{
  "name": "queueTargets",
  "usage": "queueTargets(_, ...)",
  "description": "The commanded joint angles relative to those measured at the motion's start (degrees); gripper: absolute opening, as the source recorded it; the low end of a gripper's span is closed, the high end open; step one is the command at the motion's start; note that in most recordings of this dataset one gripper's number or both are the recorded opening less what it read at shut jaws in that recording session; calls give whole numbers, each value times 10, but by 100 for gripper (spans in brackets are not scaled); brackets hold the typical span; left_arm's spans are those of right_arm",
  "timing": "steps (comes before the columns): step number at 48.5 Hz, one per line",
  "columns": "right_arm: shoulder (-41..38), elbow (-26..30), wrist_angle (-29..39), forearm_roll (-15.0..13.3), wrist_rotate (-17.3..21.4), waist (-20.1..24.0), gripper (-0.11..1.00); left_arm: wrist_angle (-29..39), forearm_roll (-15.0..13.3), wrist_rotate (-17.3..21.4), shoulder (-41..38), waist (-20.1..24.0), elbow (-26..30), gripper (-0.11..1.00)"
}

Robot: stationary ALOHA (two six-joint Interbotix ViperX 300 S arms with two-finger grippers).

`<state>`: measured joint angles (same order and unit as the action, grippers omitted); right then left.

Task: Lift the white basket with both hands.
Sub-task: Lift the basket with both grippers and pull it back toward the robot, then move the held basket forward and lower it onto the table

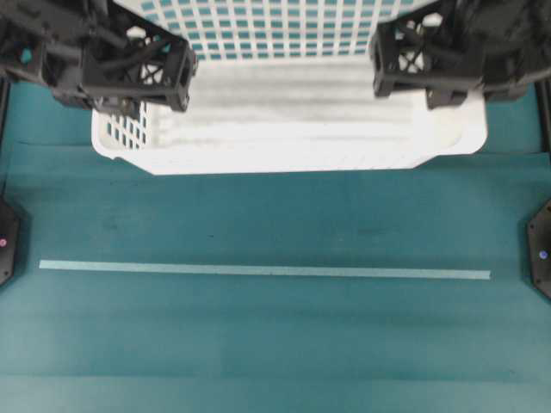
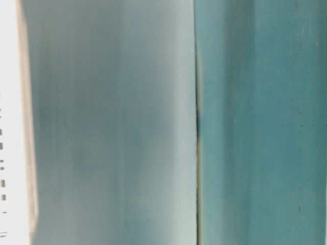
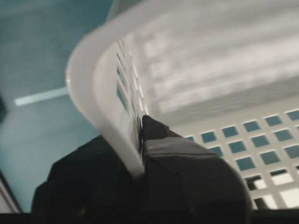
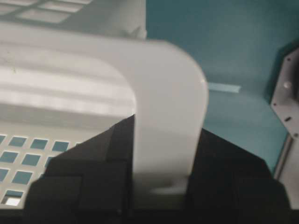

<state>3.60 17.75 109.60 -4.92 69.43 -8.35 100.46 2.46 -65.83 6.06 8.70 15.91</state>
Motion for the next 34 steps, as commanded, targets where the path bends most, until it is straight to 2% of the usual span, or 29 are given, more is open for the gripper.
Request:
queueTargets(1, 11, -68, -41, 16, -41, 10, 20, -28, -4, 14, 25, -17, -32, -4)
queueTargets(8, 46, -147, -118, 35, -11, 3, 20, -84, -4, 4, 44, -17, -98, -4)
queueTargets(12, 59, -185, -156, 45, -9, 1, 20, -120, -4, 3, 47, -17, -136, -4)
queueTargets(23, 76, -274, -253, 56, -5, 1, 20, -159, -4, -1, 52, -15, -207, -4)
queueTargets(34, 77, -344, -328, 66, -5, 1, 20, -254, -4, -38, 56, -22, -287, -4)
